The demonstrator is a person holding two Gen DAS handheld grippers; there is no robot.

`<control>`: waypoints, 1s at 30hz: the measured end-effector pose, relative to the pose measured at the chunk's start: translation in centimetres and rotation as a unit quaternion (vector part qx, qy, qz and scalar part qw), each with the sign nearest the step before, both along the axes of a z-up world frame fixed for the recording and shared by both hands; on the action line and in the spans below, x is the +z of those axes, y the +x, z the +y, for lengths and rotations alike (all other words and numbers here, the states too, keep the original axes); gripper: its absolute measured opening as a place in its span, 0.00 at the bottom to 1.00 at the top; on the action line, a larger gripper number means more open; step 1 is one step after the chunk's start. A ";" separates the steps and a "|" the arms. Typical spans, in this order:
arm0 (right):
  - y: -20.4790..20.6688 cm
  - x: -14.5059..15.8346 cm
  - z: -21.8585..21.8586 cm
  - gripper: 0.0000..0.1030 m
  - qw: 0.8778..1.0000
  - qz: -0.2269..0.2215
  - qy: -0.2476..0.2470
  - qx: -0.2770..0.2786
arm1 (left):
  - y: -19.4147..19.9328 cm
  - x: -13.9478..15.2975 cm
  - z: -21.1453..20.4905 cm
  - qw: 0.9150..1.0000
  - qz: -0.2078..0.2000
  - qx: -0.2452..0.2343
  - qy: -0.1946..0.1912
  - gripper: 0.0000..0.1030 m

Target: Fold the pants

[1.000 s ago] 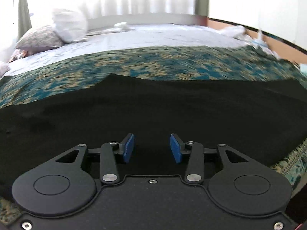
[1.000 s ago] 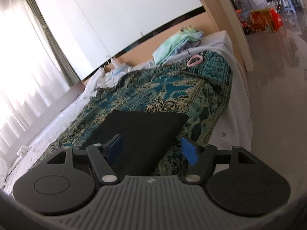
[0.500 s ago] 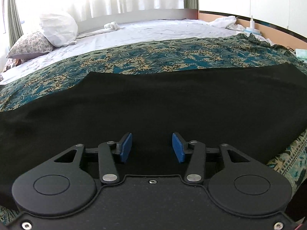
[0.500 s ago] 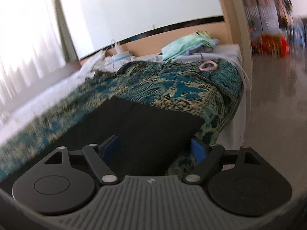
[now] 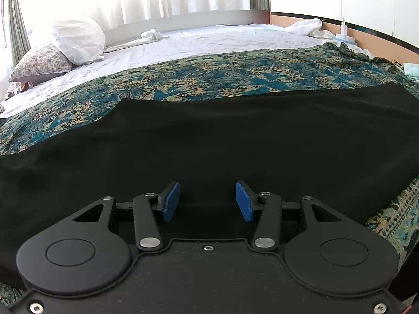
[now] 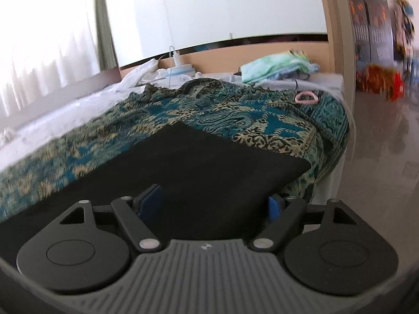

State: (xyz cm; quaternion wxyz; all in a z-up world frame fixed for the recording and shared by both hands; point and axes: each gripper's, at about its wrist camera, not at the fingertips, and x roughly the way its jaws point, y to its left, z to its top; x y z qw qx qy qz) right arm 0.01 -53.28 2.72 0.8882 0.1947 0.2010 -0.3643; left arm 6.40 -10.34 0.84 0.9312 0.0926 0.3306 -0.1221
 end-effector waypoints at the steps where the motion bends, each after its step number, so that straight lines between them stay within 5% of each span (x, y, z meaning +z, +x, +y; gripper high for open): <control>1: 0.0 0.0 -0.6 0.82 1.000 -0.015 0.011 0.002 | 0.0 0.0 0.1 1.000 0.000 -0.001 0.000 0.46; 4: -0.8 -0.5 -3.2 0.80 0.993 -0.085 0.075 0.039 | 0.0 -0.1 0.3 1.000 0.000 -0.002 -0.003 0.46; 9: -2.2 -1.7 -7.5 0.76 0.962 -0.180 0.192 0.078 | -0.3 0.1 1.0 1.000 -0.008 -0.002 0.006 0.46; 12: -1.6 -1.4 -7.9 0.61 0.967 -0.153 0.188 0.073 | -0.6 0.3 2.0 1.000 -0.014 0.004 0.011 0.46; 16: -0.5 -1.1 -8.2 0.10 0.975 -0.104 0.195 0.032 | -0.8 0.4 3.7 1.000 -0.018 0.018 0.006 0.46; 18: -0.2 -0.6 -8.1 0.07 0.975 -0.100 0.196 0.015 | -0.8 0.4 4.7 0.999 -0.019 0.027 0.000 0.46; 20: 1.2 1.3 -6.0 0.05 0.989 -0.065 0.131 0.014 | -0.9 0.3 5.8 0.999 -0.020 0.039 -0.010 0.46; 23: 4.8 3.8 0.2 0.05 0.994 -0.016 0.035 0.098 | -1.0 0.1 7.3 0.998 -0.020 0.058 -0.027 0.46; 26: 7.8 4.5 9.9 0.05 0.971 0.027 -0.040 0.236 | -1.2 -0.1 8.5 0.996 -0.019 0.073 -0.046 0.46; 30: 8.1 3.0 22.2 0.05 0.906 0.063 -0.086 0.410 | -1.5 -0.1 9.2 0.996 -0.022 0.072 -0.049 0.46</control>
